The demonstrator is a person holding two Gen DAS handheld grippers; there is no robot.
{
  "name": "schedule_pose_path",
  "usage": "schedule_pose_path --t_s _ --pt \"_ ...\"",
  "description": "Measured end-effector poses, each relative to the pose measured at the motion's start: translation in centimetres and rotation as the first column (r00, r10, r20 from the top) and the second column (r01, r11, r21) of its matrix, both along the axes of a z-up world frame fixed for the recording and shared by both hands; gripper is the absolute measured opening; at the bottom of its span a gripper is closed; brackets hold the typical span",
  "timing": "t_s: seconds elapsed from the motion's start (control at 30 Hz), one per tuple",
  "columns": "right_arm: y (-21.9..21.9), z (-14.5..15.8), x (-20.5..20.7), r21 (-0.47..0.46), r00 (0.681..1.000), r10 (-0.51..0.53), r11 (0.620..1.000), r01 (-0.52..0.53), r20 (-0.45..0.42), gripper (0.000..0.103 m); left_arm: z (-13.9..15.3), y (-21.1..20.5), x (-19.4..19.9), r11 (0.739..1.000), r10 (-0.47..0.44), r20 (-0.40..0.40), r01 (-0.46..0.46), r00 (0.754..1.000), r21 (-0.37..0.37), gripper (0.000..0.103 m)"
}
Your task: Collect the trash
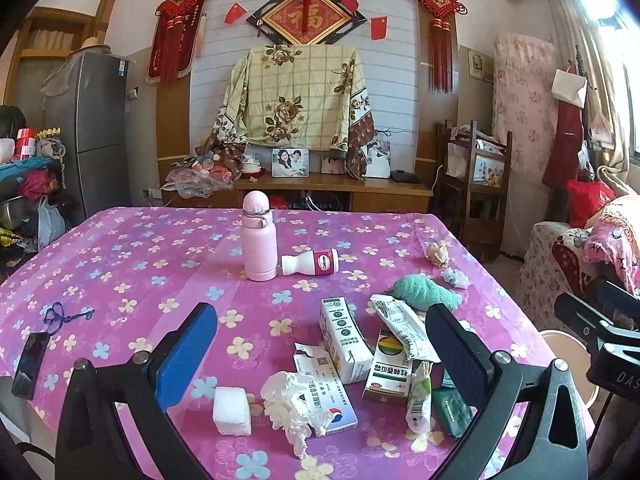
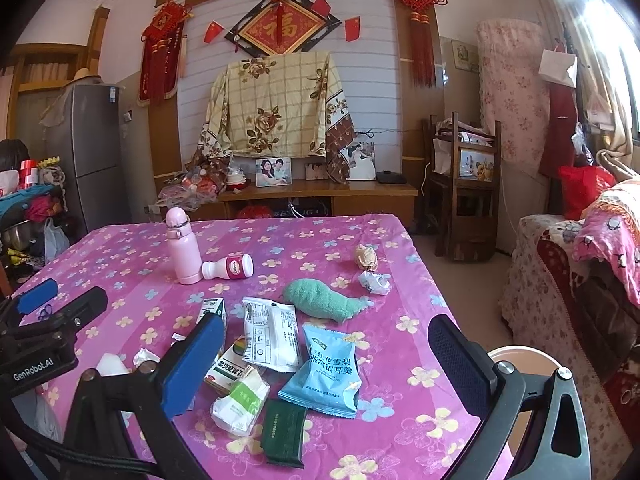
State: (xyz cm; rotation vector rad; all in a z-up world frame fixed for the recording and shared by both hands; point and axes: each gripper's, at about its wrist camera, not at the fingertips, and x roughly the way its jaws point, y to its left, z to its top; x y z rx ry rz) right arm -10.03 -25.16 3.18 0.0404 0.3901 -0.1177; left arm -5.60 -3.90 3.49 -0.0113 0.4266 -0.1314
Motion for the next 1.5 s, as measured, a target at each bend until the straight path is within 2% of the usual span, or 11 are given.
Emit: schedule_pose_path --t_s 0.8,1.5 --pt "-0.46 0.42 -0.26 0.016 1.0 -0.014 1.0 0.014 0.01 0.103 -0.32 -0.72 -0.42 1.0 0.004 0.015 -0.004 1.0 0.005 0.103" --pt "-1.01 0.24 -0.11 0.02 1.0 -0.024 1.0 0.024 -0.002 0.103 -0.73 -0.93 -0.25 1.0 0.0 -0.007 0.0 1.0 -0.004 0.103"
